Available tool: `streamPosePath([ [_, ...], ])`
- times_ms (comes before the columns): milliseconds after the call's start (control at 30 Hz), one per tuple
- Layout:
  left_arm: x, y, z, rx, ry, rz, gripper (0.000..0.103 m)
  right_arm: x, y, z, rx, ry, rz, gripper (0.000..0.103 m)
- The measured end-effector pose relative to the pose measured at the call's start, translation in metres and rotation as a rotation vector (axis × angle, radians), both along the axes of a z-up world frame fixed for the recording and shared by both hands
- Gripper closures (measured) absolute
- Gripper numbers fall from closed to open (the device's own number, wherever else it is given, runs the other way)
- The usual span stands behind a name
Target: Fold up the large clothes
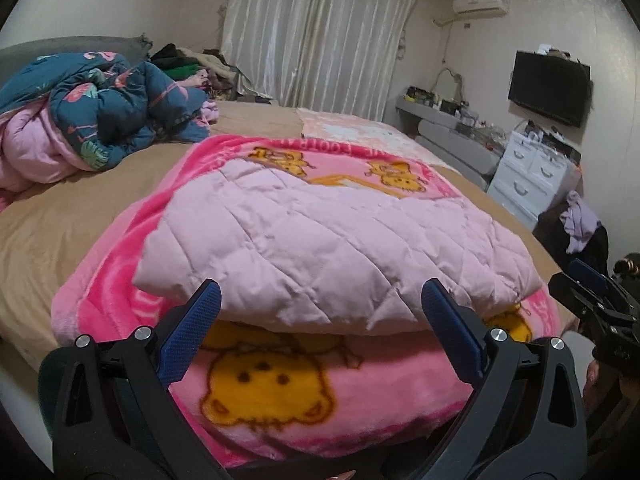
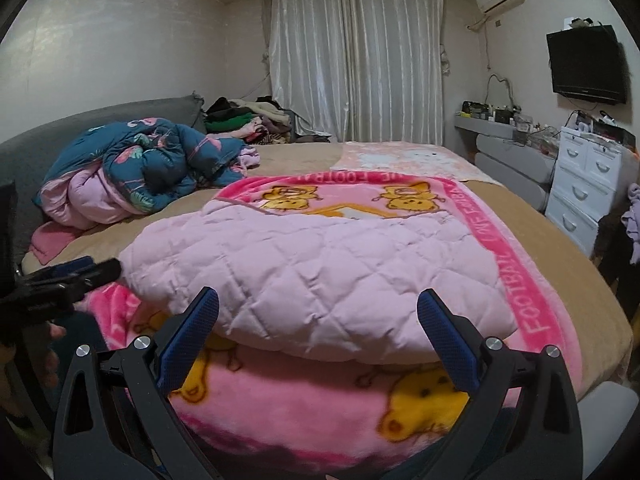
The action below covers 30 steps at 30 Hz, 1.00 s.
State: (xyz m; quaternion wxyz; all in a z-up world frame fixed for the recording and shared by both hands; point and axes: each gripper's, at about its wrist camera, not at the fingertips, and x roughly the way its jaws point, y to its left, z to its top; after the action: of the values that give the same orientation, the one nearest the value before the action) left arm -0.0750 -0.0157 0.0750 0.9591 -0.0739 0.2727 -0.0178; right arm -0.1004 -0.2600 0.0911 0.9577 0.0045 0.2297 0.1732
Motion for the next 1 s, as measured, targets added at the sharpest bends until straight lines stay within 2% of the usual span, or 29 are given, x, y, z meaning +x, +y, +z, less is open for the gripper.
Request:
streamPosePath([
  [133,0.001,-0.008,-0.005,0.012,0.013,0.004,0.009,-0.002,0.007,-0.005,-0.020,-0.001,-0.009,0.004],
  [233,-0.001,-0.011,-0.005,0.031,0.007,0.006,0.009,0.002,0.008,-0.011,-0.027,0.028,-0.014,0.004],
  [333,0.000,-0.010,-0.005,0.016,0.010,-0.009,0.009,0.007,0.007,-0.018,-0.021,0.063,-0.015,0.004],
  [467,0.003,-0.013,-0.008,0.042,0.042,0.008,0.009,0.009,0.009,-0.025,-0.016,0.099,0.000,0.004],
  [1000,0.000,-0.015,-0.008,0.050,0.040,0.012,0.009,0.009,0.005,-0.026,-0.009,0.101,-0.013,0.004],
])
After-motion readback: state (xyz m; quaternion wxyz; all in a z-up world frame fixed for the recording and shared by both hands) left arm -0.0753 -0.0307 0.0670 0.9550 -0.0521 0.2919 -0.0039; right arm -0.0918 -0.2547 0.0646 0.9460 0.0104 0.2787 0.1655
